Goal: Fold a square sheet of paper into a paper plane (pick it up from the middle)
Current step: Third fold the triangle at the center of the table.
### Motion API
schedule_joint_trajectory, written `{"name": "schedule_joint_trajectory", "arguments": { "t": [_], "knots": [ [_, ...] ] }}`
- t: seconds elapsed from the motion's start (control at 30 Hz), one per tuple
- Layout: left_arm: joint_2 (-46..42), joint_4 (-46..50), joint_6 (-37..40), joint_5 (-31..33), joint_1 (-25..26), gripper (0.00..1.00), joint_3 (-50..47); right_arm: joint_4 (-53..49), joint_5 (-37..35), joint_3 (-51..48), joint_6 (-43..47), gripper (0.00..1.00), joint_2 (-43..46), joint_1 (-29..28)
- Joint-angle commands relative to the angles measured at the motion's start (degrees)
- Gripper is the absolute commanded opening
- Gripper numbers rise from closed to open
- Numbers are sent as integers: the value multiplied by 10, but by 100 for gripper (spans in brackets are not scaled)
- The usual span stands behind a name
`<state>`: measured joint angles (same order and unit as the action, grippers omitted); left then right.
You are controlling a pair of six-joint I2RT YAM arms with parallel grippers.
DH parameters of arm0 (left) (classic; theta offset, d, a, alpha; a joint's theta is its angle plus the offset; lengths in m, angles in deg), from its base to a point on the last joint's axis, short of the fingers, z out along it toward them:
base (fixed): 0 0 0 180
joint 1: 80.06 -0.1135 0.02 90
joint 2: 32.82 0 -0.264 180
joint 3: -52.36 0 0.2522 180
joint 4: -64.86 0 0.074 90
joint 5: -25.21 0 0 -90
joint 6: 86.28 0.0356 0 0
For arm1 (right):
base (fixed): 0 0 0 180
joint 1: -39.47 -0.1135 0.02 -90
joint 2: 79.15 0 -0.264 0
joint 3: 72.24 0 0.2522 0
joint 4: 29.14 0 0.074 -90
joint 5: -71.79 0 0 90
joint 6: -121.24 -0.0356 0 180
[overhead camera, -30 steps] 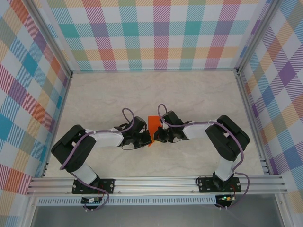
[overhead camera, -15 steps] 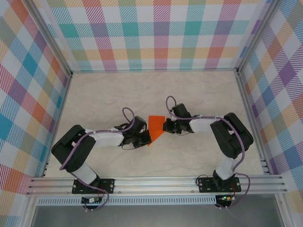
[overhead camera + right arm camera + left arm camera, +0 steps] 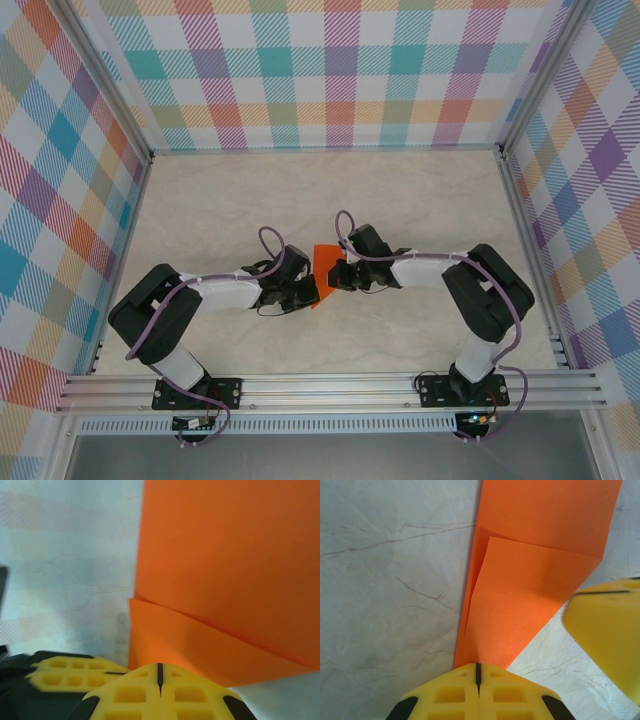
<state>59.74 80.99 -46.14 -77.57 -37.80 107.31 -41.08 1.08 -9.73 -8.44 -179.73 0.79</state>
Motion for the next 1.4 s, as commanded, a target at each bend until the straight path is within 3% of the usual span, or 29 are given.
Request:
{"name": "schedule_joint_trajectory", "arguments": {
  "t": [0.0,0.33,0.7,1.37],
  "knots": [
    [6,86,13,37,1,0,-13,-19,-4,21,-6,0,-20,2],
    [-31,-18,23,-14,1,0,7,-61,-18,34,-34,0,-58,2],
    [43,-49,16,-25,1,0,21,-70,-16,36,-45,0,-71,3],
    [15,27,42,-63,0,0,-59,-137,-60,56,-54,0,-98,6]
  ]
}}
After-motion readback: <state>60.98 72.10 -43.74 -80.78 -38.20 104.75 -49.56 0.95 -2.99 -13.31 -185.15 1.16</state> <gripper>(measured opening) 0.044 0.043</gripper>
